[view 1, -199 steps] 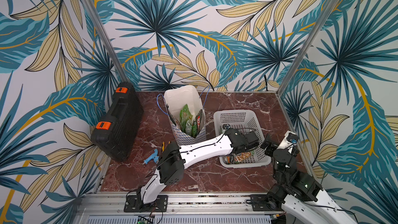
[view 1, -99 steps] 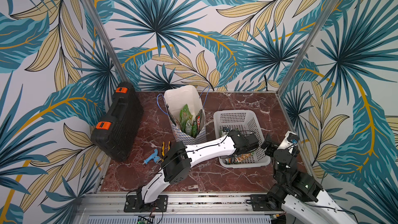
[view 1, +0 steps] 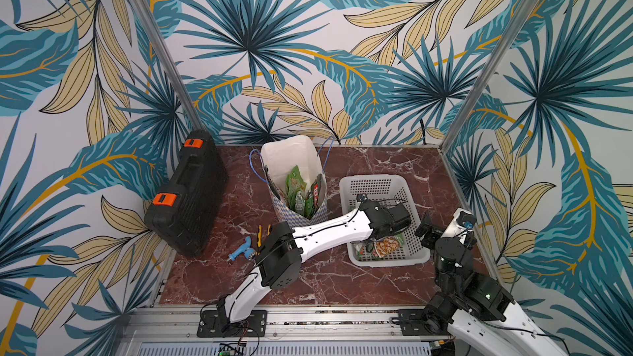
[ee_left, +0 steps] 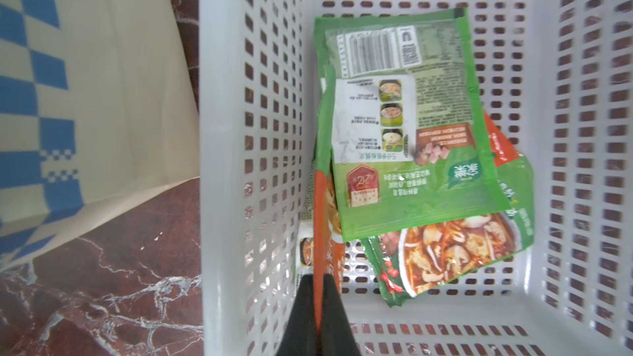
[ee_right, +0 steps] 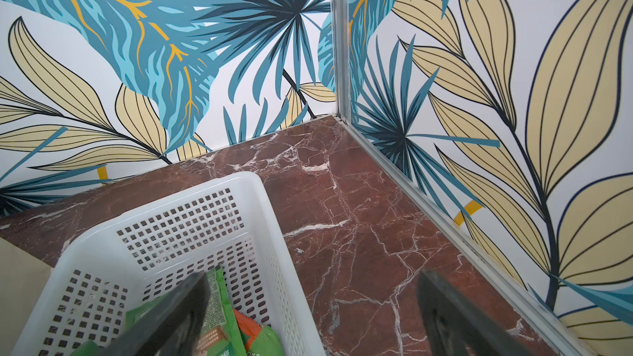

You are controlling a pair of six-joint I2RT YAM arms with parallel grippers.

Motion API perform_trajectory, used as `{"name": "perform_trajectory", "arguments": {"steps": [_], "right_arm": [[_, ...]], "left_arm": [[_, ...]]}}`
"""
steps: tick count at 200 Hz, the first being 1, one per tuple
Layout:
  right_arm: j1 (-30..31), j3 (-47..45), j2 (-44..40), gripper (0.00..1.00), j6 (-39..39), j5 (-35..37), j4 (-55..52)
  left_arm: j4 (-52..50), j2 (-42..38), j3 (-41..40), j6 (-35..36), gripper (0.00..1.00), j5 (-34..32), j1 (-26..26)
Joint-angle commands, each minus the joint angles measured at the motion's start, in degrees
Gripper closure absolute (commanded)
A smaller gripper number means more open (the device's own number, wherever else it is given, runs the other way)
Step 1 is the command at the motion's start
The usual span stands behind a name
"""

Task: Place the condiment packets inside the bag
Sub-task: Pick up the condiment packet from the storage box, then place the condiment packet in the paper bag.

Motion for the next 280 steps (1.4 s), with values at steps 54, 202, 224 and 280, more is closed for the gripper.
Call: {"name": "perform_trajectory", "arguments": {"steps": [54,202,224,280], "right_arm": [[-0.1,-0.8,0.28,0.0,0.64,0.02,0.09],[-0.08,-0.88,3.64,0.0,0.32,-0.81,1.52],[-0.15,-0.9,4.24,0.0,0.22,-1.19,1.88],[-0.14,-1.01,5.56,0.0,-0.24,-1.9,2.68]], "left_arm": [[4.03,-6.81,7.68,16.07,1.0,-7.75,-2.35],[19.43,-33.44,-0.06,43.54,1.0,-8.83,-2.8],[19.13,-37.3,-0.56,45.89,1.0,-11.05,-1.73],[19.65,-49.38,-9.0,46.61,1.0,-17.46,2.41]]}}
